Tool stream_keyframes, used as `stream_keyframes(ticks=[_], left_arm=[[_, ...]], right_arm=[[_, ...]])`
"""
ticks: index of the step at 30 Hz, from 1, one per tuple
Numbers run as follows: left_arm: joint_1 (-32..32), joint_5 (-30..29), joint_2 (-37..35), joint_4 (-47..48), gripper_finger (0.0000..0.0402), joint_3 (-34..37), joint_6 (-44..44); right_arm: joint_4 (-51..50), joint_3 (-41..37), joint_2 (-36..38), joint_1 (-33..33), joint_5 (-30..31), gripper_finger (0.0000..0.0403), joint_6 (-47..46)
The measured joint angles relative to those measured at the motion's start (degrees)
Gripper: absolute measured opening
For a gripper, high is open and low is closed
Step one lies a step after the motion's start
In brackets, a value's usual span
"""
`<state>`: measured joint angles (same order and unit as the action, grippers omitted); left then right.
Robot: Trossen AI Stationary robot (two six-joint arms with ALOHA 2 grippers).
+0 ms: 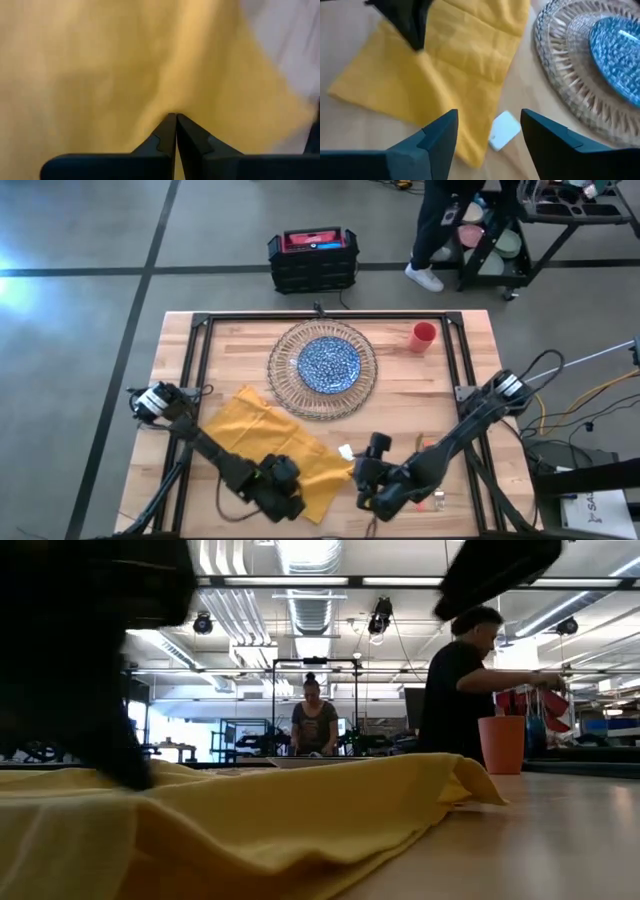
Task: Set table place
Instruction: Fold the yellow napkin
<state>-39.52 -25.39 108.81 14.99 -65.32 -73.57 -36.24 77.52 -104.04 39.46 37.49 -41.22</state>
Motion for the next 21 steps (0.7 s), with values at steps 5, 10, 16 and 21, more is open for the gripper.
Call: stream_keyframes(ticks=[5, 10, 16, 21], left_arm=[[3.0, 0.2, -0.3, -14.2, 0.0000, -0.1, 14.0], [2.7, 0.8, -1.5, -7.0, 0.0000, -0.1, 12.6], [4.3, -0.7, -1.0, 11.2, 0.0000, -0.1, 4.6], [9.2, 0.8, 0.0, 12.3, 0.0000, 1.0, 5.1]], right_arm=[[1.6, -0.3, -0.8, 0.5, -1.1, 0.0172, -0.9], [10.7, -1.3, -6.4, -0.2, -7.7, 0.0147, 2.5], [20.0, -0.9, -10.3, -2.3, -9.8, 0.0115, 7.8], [26.9, -0.9, -12.3, -4.9, -12.7, 0.0085, 11.2]])
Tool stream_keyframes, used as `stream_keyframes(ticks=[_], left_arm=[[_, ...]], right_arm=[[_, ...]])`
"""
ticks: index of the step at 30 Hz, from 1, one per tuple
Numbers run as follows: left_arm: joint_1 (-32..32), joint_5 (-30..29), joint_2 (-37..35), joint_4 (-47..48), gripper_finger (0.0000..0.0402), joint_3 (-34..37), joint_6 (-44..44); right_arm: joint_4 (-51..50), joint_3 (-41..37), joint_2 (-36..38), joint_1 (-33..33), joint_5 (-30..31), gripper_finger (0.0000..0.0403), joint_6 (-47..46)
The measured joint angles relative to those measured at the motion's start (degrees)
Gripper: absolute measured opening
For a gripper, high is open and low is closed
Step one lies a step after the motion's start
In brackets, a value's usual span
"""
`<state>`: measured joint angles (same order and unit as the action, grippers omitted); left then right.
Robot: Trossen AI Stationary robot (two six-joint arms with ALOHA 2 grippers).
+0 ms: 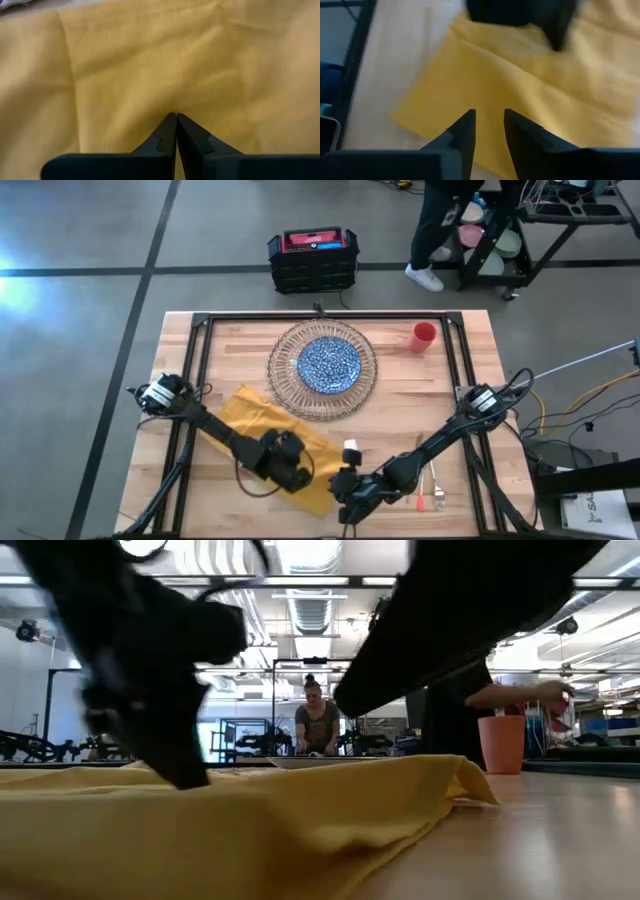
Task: Set table place
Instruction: Fold the yellow napkin
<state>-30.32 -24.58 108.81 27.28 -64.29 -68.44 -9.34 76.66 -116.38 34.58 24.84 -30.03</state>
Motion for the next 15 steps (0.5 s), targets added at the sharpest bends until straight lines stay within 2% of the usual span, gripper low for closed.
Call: stream_keyframes(ticks=[3, 7, 15], left_arm=[[2.6, 0.7, 0.2, -2.4, 0.0000, 0.2, 3.9], [5.1, 1.6, 0.2, -5.1, 0.0000, 0.3, 7.6], [8.4, 1.5, 0.2, -7.1, 0.0000, 0.4, 10.5]], right_arm=[[1.7, 0.0, -0.8, -1.2, -3.9, 0.0066, 0.0], [1.4, 0.0, -1.5, -1.0, -4.3, 0.0041, -0.2], [-9.1, -0.3, -3.4, -0.8, -5.0, 0.0002, -7.5]])
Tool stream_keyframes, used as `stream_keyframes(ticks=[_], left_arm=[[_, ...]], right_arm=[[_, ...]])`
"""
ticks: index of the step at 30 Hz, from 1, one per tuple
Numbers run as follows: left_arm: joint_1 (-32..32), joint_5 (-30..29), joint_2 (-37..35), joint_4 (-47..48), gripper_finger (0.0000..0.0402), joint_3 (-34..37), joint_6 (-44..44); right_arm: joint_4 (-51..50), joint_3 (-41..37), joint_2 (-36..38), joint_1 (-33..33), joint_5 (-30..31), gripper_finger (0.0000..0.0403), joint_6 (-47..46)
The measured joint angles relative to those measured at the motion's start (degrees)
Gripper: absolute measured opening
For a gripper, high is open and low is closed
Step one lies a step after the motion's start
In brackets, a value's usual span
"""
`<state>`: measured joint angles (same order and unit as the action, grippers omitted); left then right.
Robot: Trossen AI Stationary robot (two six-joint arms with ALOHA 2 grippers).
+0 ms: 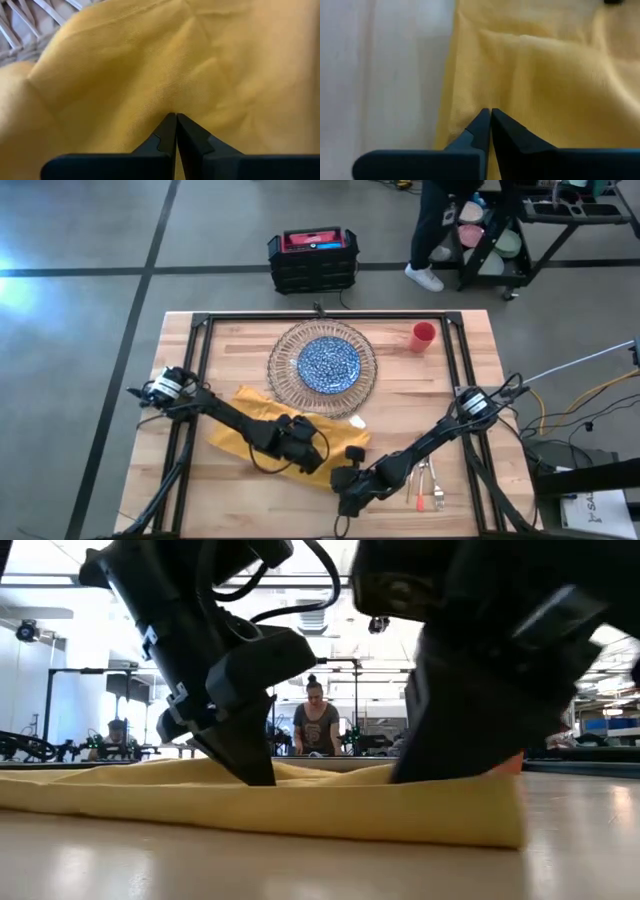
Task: Set table place
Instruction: Fold the yellow napkin
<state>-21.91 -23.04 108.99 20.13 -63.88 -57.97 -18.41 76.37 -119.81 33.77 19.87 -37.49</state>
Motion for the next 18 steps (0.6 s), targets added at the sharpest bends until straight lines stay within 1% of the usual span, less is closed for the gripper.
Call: stream_keyframes(ticks=[5, 8, 14, 17, 18], left_arm=[[0.5, 0.0, 0.0, 0.0, 0.0000, 0.0, 0.5], [0.5, 0.0, 0.0, -0.2, 0.0000, 0.0, 0.6], [0.5, -0.1, 0.0, -0.2, 0.0000, 0.1, 0.7], [0.5, 0.0, 0.0, -0.8, 0.0000, 0.1, 1.3], [0.5, 0.0, 0.0, -1.2, 0.0000, 0.1, 1.5]], right_arm=[[-7.1, -0.4, 0.6, 2.5, 0.7, 0.0001, -5.6], [-8.3, -0.7, 1.7, 4.7, 1.4, 0.0000, -7.3], [-10.2, -0.9, 4.4, 9.0, -1.5, 0.0000, -11.0], [-12.8, -0.9, 5.9, 10.2, -1.1, 0.0000, -12.6], [-14.4, -0.9, 6.3, 10.3, 0.1, 0.0000, -13.2]])
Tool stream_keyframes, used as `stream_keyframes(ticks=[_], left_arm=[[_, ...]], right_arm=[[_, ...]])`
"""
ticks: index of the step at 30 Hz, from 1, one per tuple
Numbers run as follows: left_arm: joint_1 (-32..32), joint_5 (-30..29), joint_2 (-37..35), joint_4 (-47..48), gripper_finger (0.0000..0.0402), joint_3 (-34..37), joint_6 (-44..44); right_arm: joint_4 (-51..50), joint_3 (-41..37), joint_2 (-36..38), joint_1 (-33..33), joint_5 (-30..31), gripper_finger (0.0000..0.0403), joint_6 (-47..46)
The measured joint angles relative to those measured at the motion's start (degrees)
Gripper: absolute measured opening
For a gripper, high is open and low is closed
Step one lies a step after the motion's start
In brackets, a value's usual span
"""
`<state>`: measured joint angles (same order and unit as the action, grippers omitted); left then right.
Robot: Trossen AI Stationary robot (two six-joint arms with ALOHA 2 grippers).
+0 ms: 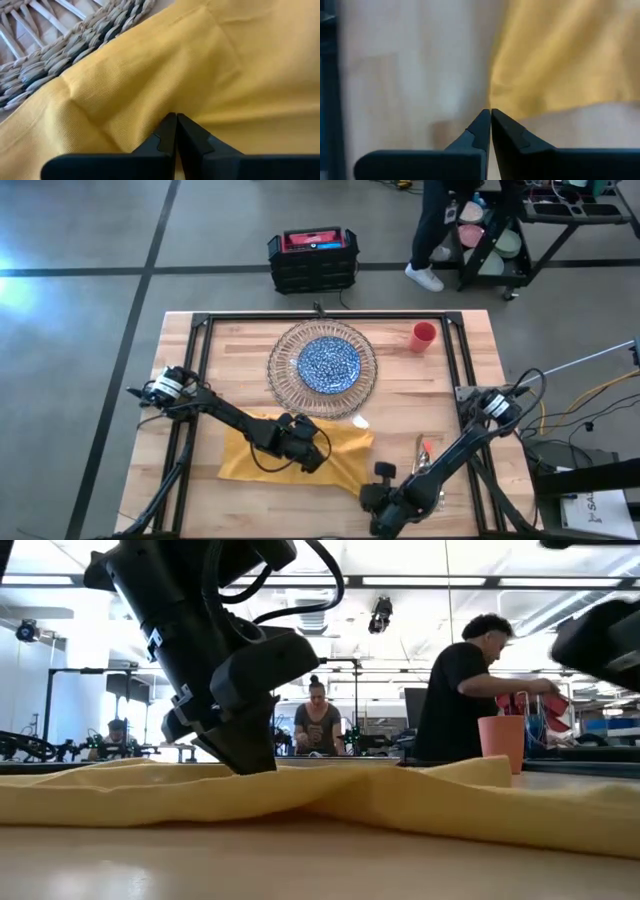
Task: Set table place
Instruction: Fold the yellow napkin
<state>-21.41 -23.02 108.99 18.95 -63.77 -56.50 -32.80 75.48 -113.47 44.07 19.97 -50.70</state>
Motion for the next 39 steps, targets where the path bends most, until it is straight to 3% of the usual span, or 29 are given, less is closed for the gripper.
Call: stream_keyframes(ticks=[3, 15, 24, 30, 39], left_arm=[[0.0, 1.0, 0.0, -1.7, 0.0000, 0.0, 0.1], [-1.5, 4.1, 0.0, -8.8, 0.0000, 0.0, 0.5], [-2.1, 4.1, 0.0, -8.7, 0.0000, 0.2, 1.0], [-2.6, 4.5, 0.0, -8.3, 0.0000, 0.2, 1.0], [-3.2, 4.6, 0.0, -7.6, 0.0000, 0.3, 1.0]], right_arm=[[-3.1, 0.0, 1.3, -0.2, 3.6, 0.0000, -1.5], [-3.4, -0.9, 0.4, -3.2, 7.7, 0.0000, 0.4], [-2.8, -2.2, -2.2, -2.7, 5.8, 0.0000, -2.3], [-3.4, -3.6, -2.6, 0.0, 5.0, 0.0000, -9.0], [-15.2, 2.0, -1.1, 6.4, 1.4, 0.0000, -17.6]])
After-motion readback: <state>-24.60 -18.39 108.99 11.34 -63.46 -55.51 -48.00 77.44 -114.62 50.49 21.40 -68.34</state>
